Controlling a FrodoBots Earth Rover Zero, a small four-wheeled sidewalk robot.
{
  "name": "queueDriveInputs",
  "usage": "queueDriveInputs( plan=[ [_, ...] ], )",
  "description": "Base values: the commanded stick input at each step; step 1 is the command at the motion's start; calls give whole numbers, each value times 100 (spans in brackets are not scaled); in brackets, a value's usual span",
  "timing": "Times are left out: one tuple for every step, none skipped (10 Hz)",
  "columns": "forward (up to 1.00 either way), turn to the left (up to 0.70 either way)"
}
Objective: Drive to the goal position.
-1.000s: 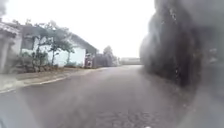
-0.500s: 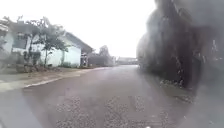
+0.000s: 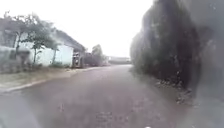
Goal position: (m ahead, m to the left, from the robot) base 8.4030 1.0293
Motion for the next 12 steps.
queueDriveInputs(
  plan=[
    [70,0],
    [70,0],
    [70,0],
    [70,0],
    [70,0],
    [70,0],
    [70,0],
    [70,0],
    [70,0],
    [70,0],
    [70,0],
    [70,0]
  ],
)
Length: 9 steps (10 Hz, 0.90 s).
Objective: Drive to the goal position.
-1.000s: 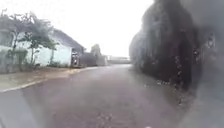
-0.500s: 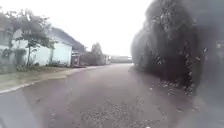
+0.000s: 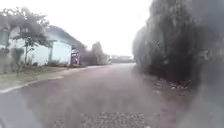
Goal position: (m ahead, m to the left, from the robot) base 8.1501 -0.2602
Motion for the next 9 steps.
queueDriveInputs(
  plan=[
    [70,0],
    [70,0],
    [70,0],
    [70,0],
    [70,0],
    [70,0],
    [70,0],
    [70,0],
    [70,0]
  ],
)
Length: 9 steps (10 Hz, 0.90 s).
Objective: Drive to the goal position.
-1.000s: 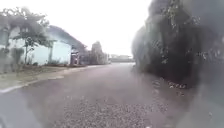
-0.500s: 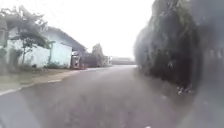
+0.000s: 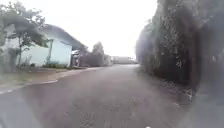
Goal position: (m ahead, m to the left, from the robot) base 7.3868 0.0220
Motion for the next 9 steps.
queueDriveInputs(
  plan=[
    [70,0],
    [70,0],
    [70,0],
    [70,0],
    [70,0],
    [70,0],
    [70,0],
    [70,0],
    [70,0]
  ],
)
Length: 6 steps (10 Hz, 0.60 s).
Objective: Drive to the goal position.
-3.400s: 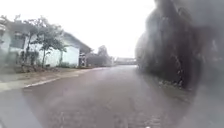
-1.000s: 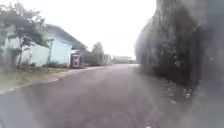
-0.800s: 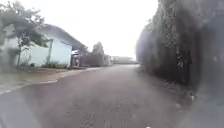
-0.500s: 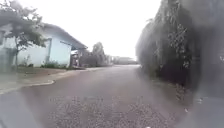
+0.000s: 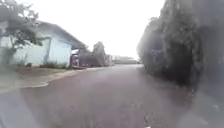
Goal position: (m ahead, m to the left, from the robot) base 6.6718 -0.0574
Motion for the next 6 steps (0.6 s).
queueDriveInputs(
  plan=[
    [70,0],
    [70,0],
    [70,0],
    [70,0],
    [70,0],
    [70,-2]
  ],
)
